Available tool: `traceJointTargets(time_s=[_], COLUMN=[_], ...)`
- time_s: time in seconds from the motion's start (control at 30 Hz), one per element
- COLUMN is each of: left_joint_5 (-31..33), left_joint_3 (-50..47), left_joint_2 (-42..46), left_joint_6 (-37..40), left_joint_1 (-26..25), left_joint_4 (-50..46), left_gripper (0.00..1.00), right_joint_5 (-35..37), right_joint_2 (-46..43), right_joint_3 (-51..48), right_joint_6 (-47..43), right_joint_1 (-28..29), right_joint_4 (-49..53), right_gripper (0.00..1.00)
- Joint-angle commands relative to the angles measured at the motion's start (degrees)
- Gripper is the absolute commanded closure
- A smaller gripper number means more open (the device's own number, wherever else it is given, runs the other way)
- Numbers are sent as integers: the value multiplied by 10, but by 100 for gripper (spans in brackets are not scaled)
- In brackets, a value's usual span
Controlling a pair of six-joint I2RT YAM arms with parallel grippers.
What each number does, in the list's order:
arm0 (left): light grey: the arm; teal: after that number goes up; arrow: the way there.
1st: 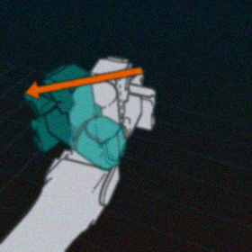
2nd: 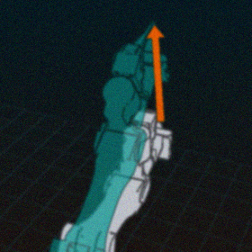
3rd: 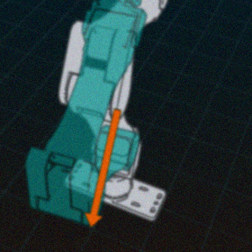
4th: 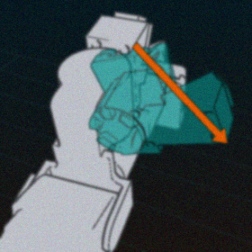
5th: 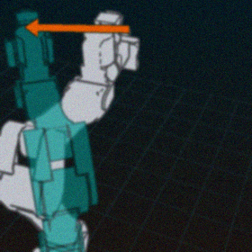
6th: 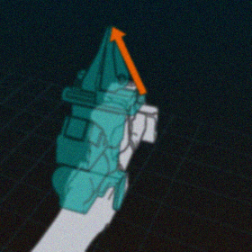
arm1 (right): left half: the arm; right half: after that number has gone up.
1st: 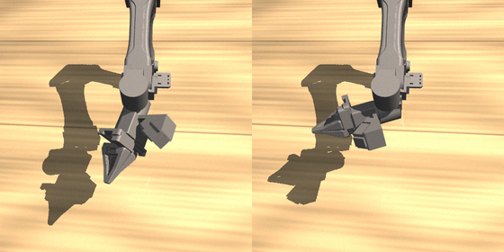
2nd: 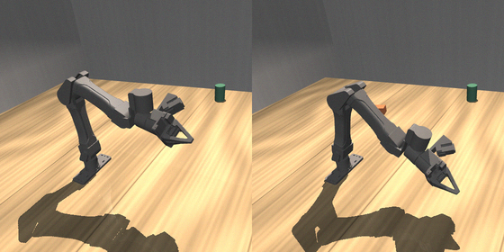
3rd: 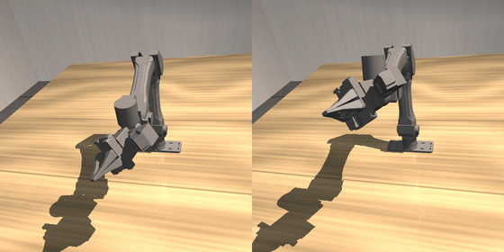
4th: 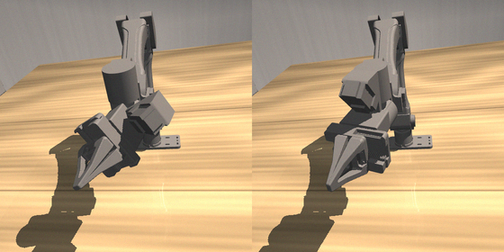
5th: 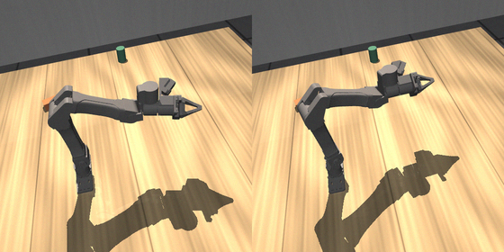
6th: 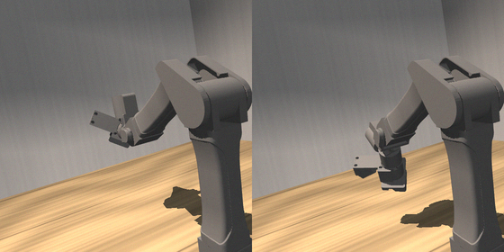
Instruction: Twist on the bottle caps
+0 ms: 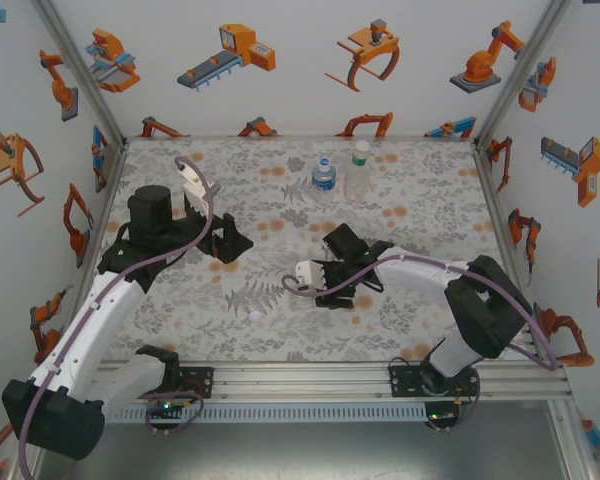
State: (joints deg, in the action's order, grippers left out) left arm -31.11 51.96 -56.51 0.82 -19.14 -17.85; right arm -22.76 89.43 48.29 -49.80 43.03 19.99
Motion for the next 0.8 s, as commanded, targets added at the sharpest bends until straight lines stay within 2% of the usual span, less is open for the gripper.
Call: traceJointTargets(time_s=[0.0, 0.17, 0.4, 0.63, 0.77], left_joint_5=[-31, -69, -104, -203, -218], left_joint_3=[3, 23, 94, 135, 147], left_joint_2=[6, -15, -79, -136, -154], left_joint_6=[13, 25, 24, -18, -25], left_joint_1=[-3, -20, -71, -92, -111], left_joint_4=[-7, -17, -68, -87, -104], left_gripper=[3, 2, 2, 2, 3], right_joint_5=[2, 12, 50, 104, 112], right_joint_2=[-39, -108, -195, -250, -266], right_joint_3=[1, -11, -14, 3, 18], right_joint_6=[-18, -39, -80, -118, -129], right_joint_1=[7, 18, 49, 85, 97], right_joint_4=[0, -17, -34, -25, -11], right_gripper=[49, 54, 62, 64, 65])
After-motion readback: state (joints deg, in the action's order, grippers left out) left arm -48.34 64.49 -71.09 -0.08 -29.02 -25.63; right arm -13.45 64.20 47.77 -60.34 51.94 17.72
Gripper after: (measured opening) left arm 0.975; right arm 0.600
